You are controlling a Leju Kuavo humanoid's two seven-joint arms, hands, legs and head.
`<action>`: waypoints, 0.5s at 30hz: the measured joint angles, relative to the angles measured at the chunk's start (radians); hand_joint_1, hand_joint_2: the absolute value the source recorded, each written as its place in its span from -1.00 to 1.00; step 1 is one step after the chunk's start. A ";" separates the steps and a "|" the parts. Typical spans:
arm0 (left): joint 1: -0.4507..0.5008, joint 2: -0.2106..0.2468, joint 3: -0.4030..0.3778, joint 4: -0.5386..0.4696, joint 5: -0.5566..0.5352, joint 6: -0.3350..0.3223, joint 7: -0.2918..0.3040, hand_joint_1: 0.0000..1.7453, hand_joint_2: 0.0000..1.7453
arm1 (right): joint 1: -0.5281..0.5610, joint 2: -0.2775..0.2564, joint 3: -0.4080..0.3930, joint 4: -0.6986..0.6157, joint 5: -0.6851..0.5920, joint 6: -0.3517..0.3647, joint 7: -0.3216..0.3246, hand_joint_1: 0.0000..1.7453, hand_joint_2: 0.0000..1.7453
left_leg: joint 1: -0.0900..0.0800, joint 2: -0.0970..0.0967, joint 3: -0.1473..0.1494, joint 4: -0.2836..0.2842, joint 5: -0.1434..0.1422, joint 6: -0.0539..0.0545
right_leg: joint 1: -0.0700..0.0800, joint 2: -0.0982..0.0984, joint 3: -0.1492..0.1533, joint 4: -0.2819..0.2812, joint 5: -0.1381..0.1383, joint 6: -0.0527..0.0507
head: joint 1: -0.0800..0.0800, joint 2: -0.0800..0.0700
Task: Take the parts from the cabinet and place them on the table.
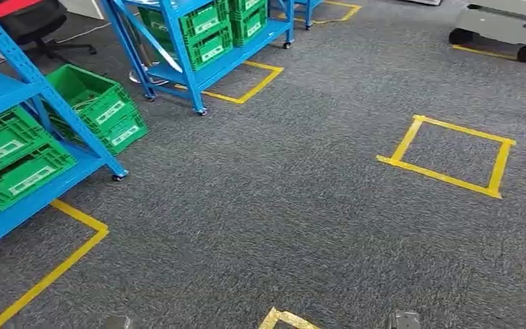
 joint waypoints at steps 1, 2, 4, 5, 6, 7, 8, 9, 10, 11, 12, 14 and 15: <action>-0.004 0.000 0.000 0.000 -0.001 0.000 0.000 -1.00 -1.00 | 0.002 0.000 0.000 0.000 0.000 0.000 0.000 -1.00 -1.00 | 0.000 0.031 -0.037 0.075 -0.043 -0.004 | 0.002 -0.017 -0.001 0.000 0.000 -0.002 | -0.004 0.000; -0.007 0.000 0.000 0.000 -0.003 0.000 0.000 -1.00 -1.00 | 0.005 0.000 0.000 0.000 0.000 0.000 0.000 -1.00 -1.00 | 0.001 0.047 -0.077 0.159 -0.081 -0.006 | 0.004 -0.035 -0.001 0.000 -0.002 -0.004 | -0.004 0.000; -0.007 0.000 0.000 0.000 -0.007 0.000 0.000 -1.00 -1.00 | 0.007 0.000 0.000 0.000 -0.003 -0.002 0.001 -1.00 -1.00 | 0.003 0.058 -0.136 0.281 -0.113 -0.011 | 0.005 -0.071 -0.001 0.000 -0.005 -0.007 | -0.003 0.000; -0.005 0.000 0.001 0.000 -0.008 0.000 0.000 -1.00 -1.00 | 0.006 0.000 0.001 0.000 -0.003 -0.002 0.001 -1.00 -1.00 | 0.005 0.059 -0.126 0.266 -0.092 -0.012 | 0.005 -0.083 0.001 0.000 -0.006 -0.006 | -0.004 0.000; -0.004 0.000 0.001 0.000 -0.008 0.001 0.000 -1.00 -1.00 | 0.005 0.000 0.002 0.000 -0.003 -0.003 0.001 -1.00 -1.00 | 0.005 0.062 -0.097 0.209 -0.055 -0.013 | 0.004 -0.096 0.003 0.000 -0.008 -0.004 | -0.004 0.000; -0.004 0.000 0.002 0.000 -0.008 0.003 0.000 -1.00 -1.00 | 0.004 0.000 0.007 0.000 -0.003 -0.003 0.001 -1.00 -1.00 | 0.005 0.075 -0.051 0.124 -0.012 -0.012 | 0.002 -0.107 0.006 0.000 -0.010 0.000 | -0.003 0.000; -0.005 0.000 0.003 0.000 -0.009 0.003 0.000 -1.00 -1.00 | 0.003 0.000 0.009 0.000 -0.003 -0.003 0.002 -1.00 -1.00 | 0.005 0.110 0.003 0.027 0.026 -0.012 | 0.002 -0.117 0.012 0.000 -0.014 0.005 | -0.005 0.000; -0.007 -0.002 0.004 0.000 -0.010 0.003 0.000 -1.00 -1.00 | 0.003 0.000 0.010 0.000 -0.003 -0.004 0.002 -1.00 -1.00 | -0.001 0.179 0.037 -0.035 0.025 -0.015 | 0.011 -0.127 0.016 0.001 -0.020 0.013 | -0.006 0.000; -0.013 -0.002 0.005 0.000 -0.010 0.003 0.000 -1.00 -1.00 | 0.003 0.000 0.010 0.000 -0.003 -0.005 0.002 -1.00 -1.00 | -0.001 0.158 0.039 -0.041 0.025 0.003 | 0.016 -0.136 0.007 0.003 -0.027 0.018 | -0.008 0.000; -0.013 -0.001 0.006 0.000 -0.012 0.004 0.000 -1.00 -1.00 | 0.002 0.000 0.010 0.000 -0.003 -0.006 0.002 -1.00 -1.00 | -0.002 0.146 0.037 -0.041 0.022 0.009 | 0.019 -0.148 0.017 -0.001 -0.028 0.021 | 0.000 0.000; -0.012 -0.001 0.008 0.000 -0.013 0.005 0.000 -1.00 -1.00 | 0.002 0.000 0.012 0.000 -0.004 -0.006 0.002 -1.00 -1.00 | -0.005 0.135 0.035 -0.040 0.021 0.013 | 0.017 -0.159 0.023 -0.003 -0.030 0.023 | -0.001 0.000; -0.010 -0.001 0.010 0.000 -0.018 0.006 0.000 -1.00 -1.00 | -0.002 0.000 0.016 0.000 -0.004 -0.007 0.002 -1.00 -1.00 | 0.001 0.104 0.035 -0.044 0.027 0.030 | 0.008 -0.157 0.026 0.000 -0.040 0.038 | -0.002 0.000; -0.009 -0.001 0.011 0.000 -0.018 0.006 0.000 -1.00 -1.00 | -0.003 0.000 0.017 0.000 -0.004 -0.007 0.002 -1.00 -1.00 | 0.003 0.097 0.035 -0.044 0.028 0.036 | 0.007 -0.094 0.018 0.031 -0.062 0.042 | 0.004 0.000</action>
